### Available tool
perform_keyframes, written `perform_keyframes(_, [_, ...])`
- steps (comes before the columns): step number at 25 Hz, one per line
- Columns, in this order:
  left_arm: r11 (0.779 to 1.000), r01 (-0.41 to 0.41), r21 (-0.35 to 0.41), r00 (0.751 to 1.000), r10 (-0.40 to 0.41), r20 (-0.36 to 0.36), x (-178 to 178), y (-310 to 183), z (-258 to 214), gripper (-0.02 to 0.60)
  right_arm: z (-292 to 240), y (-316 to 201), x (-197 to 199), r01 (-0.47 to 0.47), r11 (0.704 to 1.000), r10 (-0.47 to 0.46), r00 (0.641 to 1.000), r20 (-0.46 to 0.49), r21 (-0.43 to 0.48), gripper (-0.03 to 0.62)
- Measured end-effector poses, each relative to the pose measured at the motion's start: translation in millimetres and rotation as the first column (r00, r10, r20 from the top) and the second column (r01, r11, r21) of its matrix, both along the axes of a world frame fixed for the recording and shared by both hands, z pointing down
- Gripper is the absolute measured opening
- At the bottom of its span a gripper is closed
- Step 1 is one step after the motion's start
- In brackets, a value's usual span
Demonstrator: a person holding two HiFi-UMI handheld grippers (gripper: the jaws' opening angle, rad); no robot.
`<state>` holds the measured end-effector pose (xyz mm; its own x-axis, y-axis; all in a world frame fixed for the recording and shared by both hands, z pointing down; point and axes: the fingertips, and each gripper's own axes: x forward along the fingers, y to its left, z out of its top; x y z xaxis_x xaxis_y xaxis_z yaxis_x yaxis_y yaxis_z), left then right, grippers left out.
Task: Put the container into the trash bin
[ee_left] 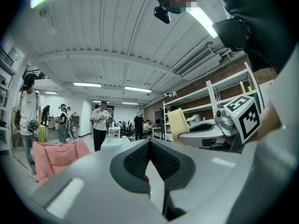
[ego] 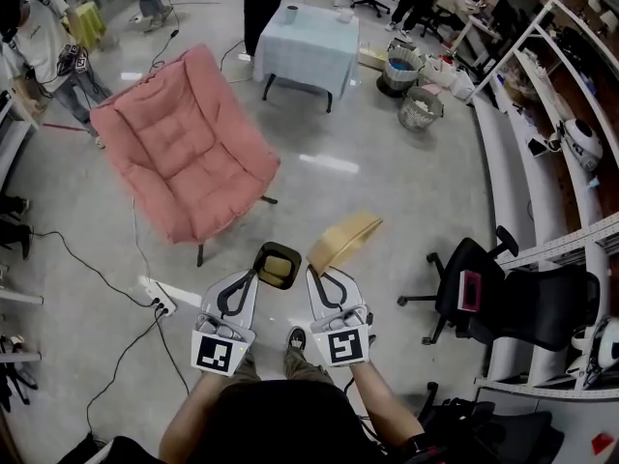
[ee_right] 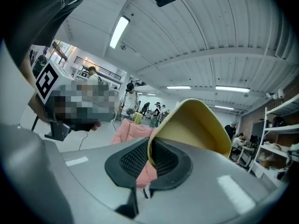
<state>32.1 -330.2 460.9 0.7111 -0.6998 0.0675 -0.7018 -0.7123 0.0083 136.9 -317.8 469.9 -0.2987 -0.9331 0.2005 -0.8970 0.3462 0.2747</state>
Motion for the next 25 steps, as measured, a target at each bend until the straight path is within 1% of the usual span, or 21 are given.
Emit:
perform_keyframes(3, [1.0, 0.006, -0.002, 1.0, -0.006, 0.003, -4, -3, -1, -0.006, 1, -5, -6, 0.022, 1.0, -0.022, 1.0, -0.015, 0.003, 0.026])
perform_keyframes(6, [1.0, 0.008, 0.002, 1.0, -0.008, 0.01, -5, -5, 3, -0.006, 7, -11, -11, 0.062, 0.998, -0.061, 0.996, -0.065, 0.019, 0.026])
perform_keyframes(9, [1.0, 0.013, 0.007, 1.0, -0.013, 0.019, -6, -5, 4, -0.006, 20, -17, -13, 0.093, 0.996, -0.093, 0.99, -0.106, -0.003, 0.026])
perform_keyframes(12, [1.0, 0.023, 0.012, 0.999, -0.023, 0.026, -8, -4, 6, -0.006, 41, -21, -17, 0.134, 0.99, -0.141, 0.976, -0.166, -0.05, 0.026])
perform_keyframes(15, [0.999, 0.037, 0.007, 0.999, -0.038, 0.034, -11, -1, 11, -0.006, 71, -25, -21, 0.181, 0.978, -0.2, 0.952, -0.23, -0.1, 0.026])
perform_keyframes(19, [0.998, 0.063, -0.005, 0.997, -0.062, 0.045, -19, 4, 19, -0.006, 118, -27, -24, 0.213, 0.959, -0.258, 0.93, -0.262, -0.188, 0.026])
perform_keyframes(22, [0.996, 0.087, -0.03, 0.995, -0.085, 0.054, -29, 10, 23, -0.006, 159, -17, -26, 0.222, 0.934, -0.3, 0.913, -0.277, -0.278, 0.026])
perform_keyframes(25, [0.993, 0.109, -0.048, 0.993, -0.106, 0.059, -38, 15, 26, -0.006, 197, -4, -32, 0.242, 0.899, -0.361, 0.881, -0.306, -0.366, 0.026])
